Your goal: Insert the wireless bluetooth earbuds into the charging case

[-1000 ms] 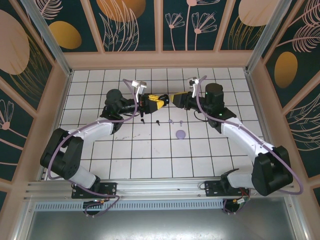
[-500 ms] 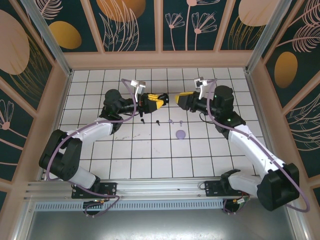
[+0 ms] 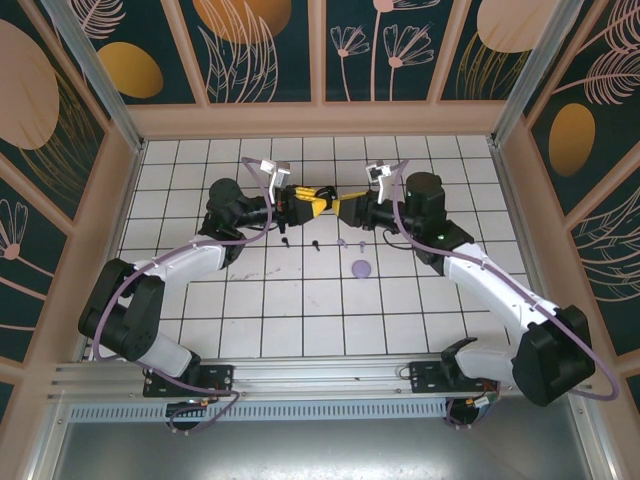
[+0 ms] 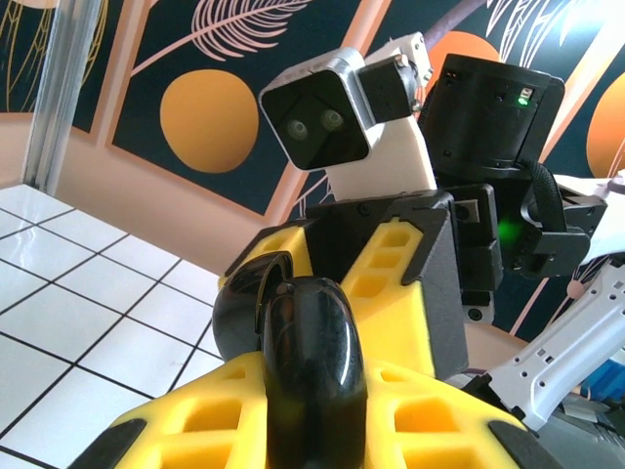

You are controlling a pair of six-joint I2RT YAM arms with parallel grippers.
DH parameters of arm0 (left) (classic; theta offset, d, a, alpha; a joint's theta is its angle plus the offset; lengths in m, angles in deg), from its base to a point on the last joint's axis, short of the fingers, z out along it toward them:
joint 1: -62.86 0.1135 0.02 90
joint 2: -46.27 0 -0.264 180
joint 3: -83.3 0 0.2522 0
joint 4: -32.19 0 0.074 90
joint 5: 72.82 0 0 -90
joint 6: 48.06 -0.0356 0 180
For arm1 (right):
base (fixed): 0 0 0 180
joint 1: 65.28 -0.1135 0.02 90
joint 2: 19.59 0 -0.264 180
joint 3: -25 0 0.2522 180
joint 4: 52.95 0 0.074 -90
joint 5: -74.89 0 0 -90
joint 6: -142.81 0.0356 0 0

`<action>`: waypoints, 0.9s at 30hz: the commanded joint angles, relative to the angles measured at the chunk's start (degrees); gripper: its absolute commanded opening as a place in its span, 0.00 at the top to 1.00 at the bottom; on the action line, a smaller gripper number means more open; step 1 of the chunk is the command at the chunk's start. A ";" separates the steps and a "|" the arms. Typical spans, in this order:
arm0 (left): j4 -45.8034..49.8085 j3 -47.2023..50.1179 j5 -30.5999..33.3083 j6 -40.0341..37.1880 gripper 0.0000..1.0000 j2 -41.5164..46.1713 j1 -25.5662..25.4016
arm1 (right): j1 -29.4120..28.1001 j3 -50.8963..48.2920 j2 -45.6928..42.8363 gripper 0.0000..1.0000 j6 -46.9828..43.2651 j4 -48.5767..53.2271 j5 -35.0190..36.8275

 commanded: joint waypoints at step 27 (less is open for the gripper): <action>-1.93 -0.77 -1.45 -0.51 1.00 0.10 -0.42 | 0.29 4.07 2.51 0.78 0.19 -3.04 0.94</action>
